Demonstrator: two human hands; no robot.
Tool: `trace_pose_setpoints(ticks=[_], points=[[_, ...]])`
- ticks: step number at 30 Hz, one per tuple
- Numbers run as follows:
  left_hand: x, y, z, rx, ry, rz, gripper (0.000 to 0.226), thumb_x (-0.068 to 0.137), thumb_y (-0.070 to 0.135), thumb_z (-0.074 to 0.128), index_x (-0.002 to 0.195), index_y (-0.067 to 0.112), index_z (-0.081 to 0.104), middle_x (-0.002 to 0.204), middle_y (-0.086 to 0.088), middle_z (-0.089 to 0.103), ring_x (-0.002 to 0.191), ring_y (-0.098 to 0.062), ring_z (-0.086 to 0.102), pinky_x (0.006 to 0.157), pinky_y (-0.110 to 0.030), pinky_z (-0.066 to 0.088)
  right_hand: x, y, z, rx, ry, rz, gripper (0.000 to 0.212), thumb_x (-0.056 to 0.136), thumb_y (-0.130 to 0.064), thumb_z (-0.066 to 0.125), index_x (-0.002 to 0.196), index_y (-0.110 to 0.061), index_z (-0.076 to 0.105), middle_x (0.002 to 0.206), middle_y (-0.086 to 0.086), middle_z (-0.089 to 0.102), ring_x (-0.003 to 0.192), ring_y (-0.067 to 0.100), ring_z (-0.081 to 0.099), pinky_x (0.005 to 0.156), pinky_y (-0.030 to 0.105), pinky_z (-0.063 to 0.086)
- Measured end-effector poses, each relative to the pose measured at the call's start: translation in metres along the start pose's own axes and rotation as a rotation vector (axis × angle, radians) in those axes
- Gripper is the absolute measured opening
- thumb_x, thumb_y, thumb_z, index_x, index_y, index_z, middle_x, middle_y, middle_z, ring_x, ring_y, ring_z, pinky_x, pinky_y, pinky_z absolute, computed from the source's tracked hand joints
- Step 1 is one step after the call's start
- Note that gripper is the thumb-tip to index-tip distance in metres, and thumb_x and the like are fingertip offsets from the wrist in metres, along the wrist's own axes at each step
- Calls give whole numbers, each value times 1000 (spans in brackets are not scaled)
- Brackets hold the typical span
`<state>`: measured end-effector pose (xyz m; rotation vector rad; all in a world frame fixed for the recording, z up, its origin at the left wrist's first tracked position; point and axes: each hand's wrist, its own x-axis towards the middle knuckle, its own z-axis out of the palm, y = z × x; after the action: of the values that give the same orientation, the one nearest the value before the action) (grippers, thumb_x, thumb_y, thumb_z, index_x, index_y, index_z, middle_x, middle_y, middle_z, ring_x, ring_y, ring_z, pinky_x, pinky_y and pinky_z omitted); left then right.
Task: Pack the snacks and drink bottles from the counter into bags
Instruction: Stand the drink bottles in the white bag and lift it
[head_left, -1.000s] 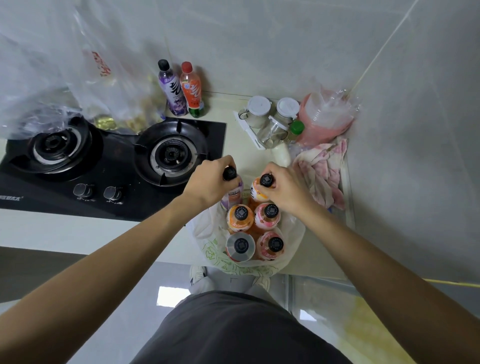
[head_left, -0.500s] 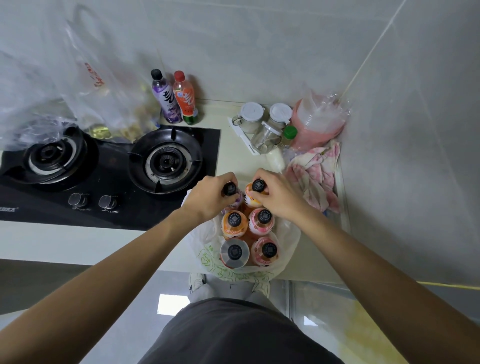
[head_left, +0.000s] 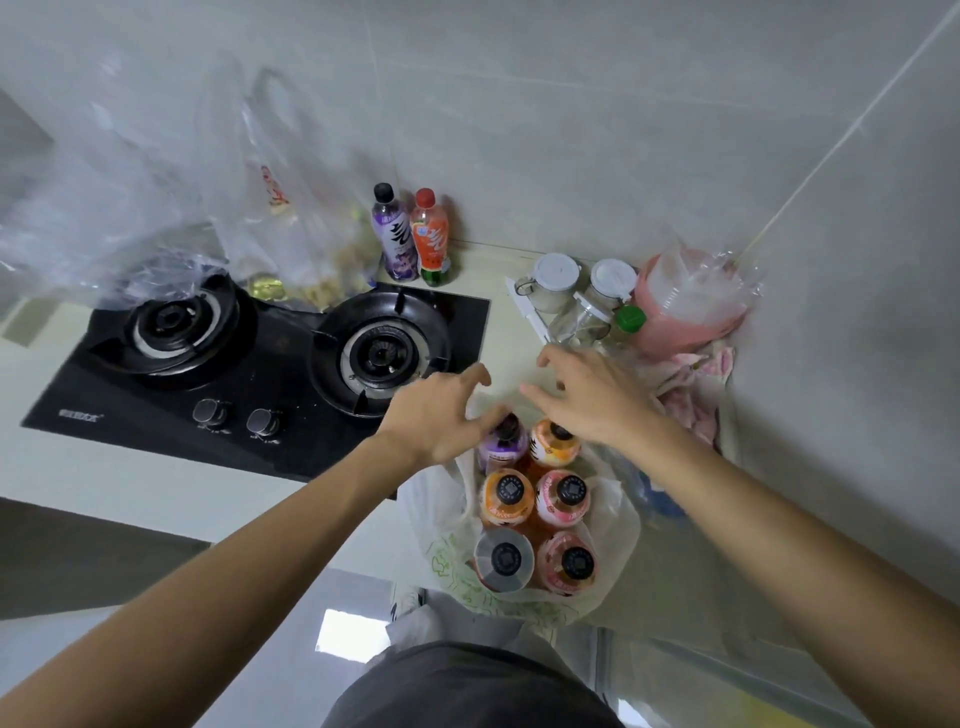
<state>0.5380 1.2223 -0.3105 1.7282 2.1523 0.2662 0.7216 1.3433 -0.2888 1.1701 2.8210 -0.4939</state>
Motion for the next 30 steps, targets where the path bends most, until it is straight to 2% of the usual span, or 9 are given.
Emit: trace_pose_setpoints(ticks=[2,4,8,13,18,24,26,30], points=[[10,-16,-12,-11,66,-41,50,96,68,39,124,29,53,90,3,66,88,-28,67,69,-38,51,22,-11,-10,-7,21,-17,50,99,-64,46,134,-29,53,128,-3,65,114,26,64,81,38,49],[23,-34,-24,-14,132,-59,45,97,64,41,123,28,54,106,-2,69,96,-31,66,75,-40,52,50,-21,-16,10,39,-29,46,99,-60,48,133,-29,53,128,-2,63,116,28,63,86,42,52],[59,-72,-48,19,198,-124,45,99,57,43,130,26,53,127,-8,61,112,-35,62,84,-45,50,107,-40,-16,43,61,-68,45,98,-54,54,134,-26,52,132,2,58,119,29,61,88,44,52],[106,-116,-68,76,173,-193,54,97,53,45,140,21,47,129,-12,52,110,-38,60,90,-54,55,177,-64,-6,29,95,-85,55,95,-47,60,143,-26,45,138,6,53,120,33,59,89,44,52],[149,-138,-81,88,169,-223,57,98,41,54,148,18,41,141,-17,44,126,-40,52,100,-53,47,233,-80,11,31,97,-76,71,91,-38,67,153,-25,35,152,6,41,122,35,58,93,48,54],[196,-158,-85,56,157,-199,66,91,29,58,153,26,34,152,-14,36,132,-39,48,101,-52,48,292,-78,24,56,72,-21,89,85,-21,74,159,-28,25,156,2,34,129,33,52,96,51,54],[209,-162,-87,39,129,-216,72,90,26,61,155,26,30,155,-14,32,134,-40,45,103,-52,48,308,-79,26,69,71,-10,87,87,-22,73,159,-32,25,154,2,34,130,33,51,96,52,54],[229,-171,-88,50,124,-224,80,90,21,64,159,25,24,154,-16,31,138,-39,42,105,-52,45,322,-80,27,69,138,-25,68,95,-30,65,155,-33,33,144,7,40,126,35,52,96,52,53]])
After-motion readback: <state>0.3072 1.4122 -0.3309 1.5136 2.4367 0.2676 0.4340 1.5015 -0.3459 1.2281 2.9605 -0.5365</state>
